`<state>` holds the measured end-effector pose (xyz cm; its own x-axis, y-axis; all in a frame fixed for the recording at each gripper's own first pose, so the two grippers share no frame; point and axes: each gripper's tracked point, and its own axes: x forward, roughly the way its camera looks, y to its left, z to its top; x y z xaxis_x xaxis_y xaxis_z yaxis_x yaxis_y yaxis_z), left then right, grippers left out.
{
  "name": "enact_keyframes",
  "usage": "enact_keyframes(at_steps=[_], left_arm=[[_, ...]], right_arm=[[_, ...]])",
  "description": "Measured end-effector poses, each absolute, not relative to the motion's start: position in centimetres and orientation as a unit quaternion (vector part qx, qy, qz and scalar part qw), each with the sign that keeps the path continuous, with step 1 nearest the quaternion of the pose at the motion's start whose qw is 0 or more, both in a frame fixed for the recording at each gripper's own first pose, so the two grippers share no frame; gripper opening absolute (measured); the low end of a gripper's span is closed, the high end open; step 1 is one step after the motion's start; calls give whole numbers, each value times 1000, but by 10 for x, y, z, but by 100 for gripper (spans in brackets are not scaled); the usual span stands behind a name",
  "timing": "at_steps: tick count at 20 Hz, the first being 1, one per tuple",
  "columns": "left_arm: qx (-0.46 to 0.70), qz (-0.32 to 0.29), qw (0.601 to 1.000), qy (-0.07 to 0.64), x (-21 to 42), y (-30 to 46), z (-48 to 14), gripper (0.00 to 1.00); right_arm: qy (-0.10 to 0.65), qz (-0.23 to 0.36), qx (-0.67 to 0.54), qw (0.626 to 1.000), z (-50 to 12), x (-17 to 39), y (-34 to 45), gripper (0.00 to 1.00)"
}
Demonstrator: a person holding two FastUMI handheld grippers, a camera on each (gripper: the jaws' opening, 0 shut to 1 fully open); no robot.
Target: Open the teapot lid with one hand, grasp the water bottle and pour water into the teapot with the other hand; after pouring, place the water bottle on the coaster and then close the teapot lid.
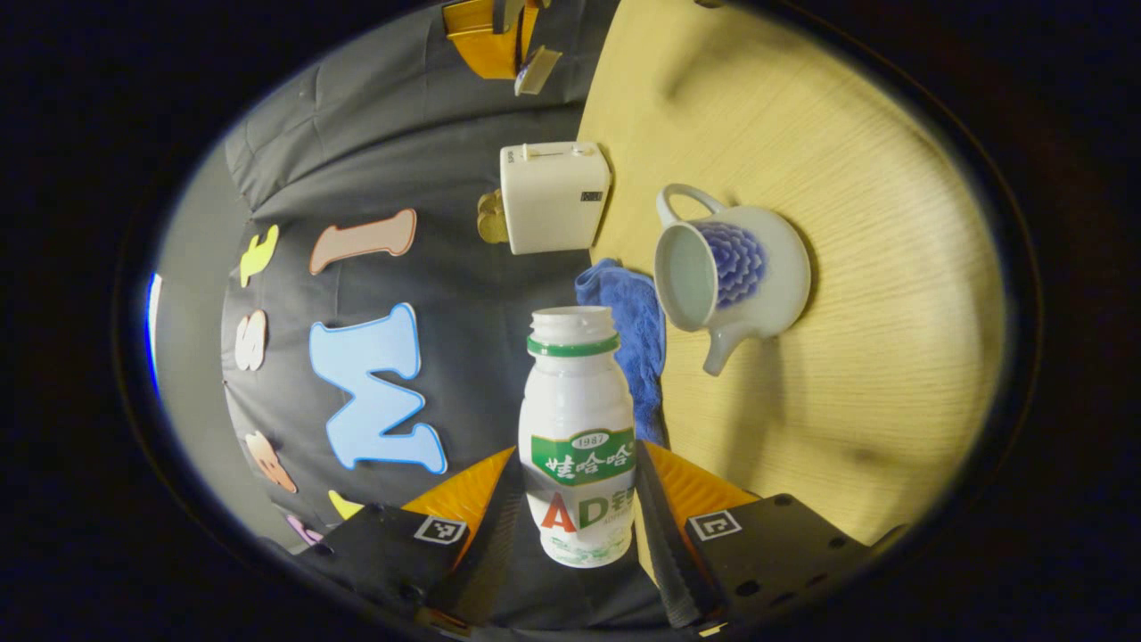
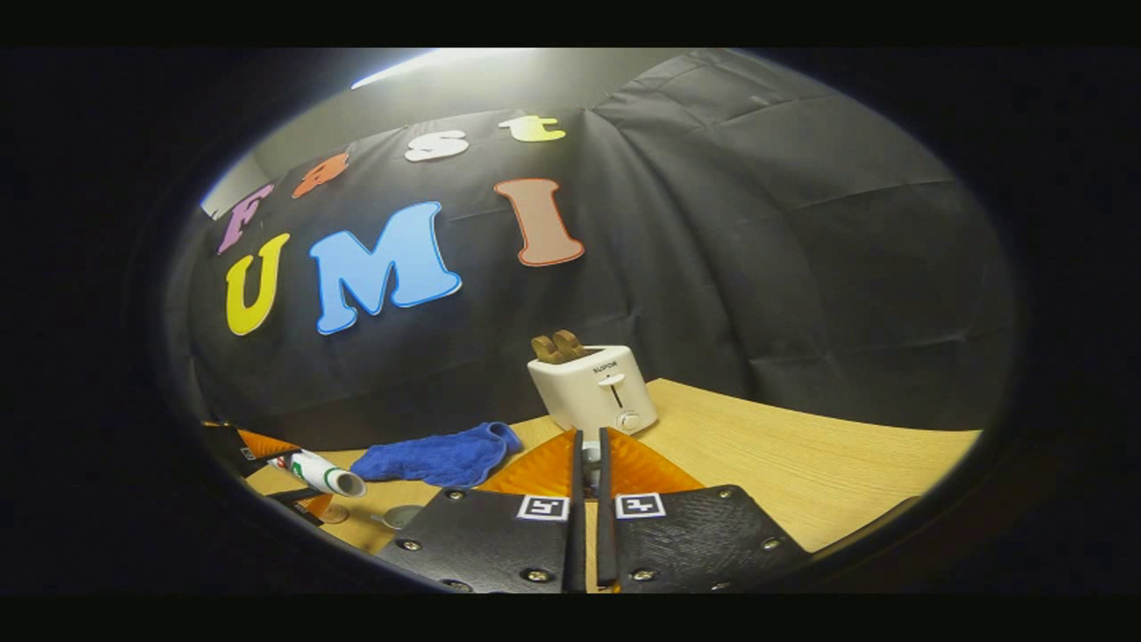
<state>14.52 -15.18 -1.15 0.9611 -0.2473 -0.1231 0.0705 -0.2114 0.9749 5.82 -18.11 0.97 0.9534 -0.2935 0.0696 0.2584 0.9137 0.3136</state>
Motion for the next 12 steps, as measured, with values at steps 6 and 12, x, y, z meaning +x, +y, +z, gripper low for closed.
enact_keyframes(at_steps=[6, 12], left_arm=[[783, -126, 606, -61, 146, -152, -13, 76], [798, -124, 586, -72, 141, -154, -14, 82]], right_arm=[[-56, -139, 150, 977, 10, 59, -179, 0], [-56, -140, 150, 977, 9, 58, -180, 5]])
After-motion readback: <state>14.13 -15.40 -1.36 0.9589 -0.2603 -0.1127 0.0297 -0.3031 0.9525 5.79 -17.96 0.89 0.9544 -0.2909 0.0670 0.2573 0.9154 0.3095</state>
